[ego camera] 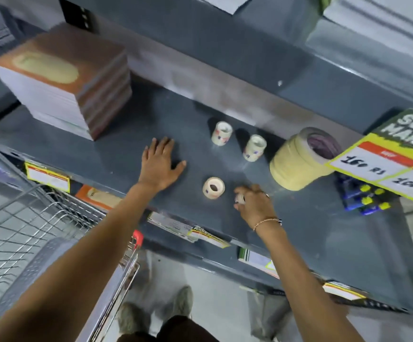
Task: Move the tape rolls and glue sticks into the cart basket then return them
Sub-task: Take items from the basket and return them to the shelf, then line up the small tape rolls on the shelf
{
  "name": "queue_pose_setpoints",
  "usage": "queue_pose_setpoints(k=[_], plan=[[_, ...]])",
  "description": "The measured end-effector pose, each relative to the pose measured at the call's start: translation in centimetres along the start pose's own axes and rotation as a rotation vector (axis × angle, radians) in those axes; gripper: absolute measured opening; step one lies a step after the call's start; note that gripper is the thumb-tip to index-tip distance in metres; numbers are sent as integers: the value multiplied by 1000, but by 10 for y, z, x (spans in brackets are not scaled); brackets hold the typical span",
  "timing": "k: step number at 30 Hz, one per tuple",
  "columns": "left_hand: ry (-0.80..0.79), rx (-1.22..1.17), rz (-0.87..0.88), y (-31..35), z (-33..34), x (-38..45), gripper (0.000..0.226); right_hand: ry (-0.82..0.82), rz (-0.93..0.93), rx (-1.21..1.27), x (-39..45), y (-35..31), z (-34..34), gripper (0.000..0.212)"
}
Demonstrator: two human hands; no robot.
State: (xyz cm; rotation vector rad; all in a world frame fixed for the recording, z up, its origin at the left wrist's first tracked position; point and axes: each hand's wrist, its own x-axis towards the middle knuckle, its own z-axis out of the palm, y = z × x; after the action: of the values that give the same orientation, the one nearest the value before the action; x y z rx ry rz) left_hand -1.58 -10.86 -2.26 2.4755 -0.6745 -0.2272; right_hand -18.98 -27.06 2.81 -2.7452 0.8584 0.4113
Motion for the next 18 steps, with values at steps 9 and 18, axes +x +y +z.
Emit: queue_pose_setpoints(k=[9, 18], plan=[[9, 251, 87, -14, 13, -3, 67, 208, -106, 184, 45, -47, -86, 31], [17, 245, 72, -19, 13, 1, 70, 22, -114, 111, 113, -96, -111, 44]])
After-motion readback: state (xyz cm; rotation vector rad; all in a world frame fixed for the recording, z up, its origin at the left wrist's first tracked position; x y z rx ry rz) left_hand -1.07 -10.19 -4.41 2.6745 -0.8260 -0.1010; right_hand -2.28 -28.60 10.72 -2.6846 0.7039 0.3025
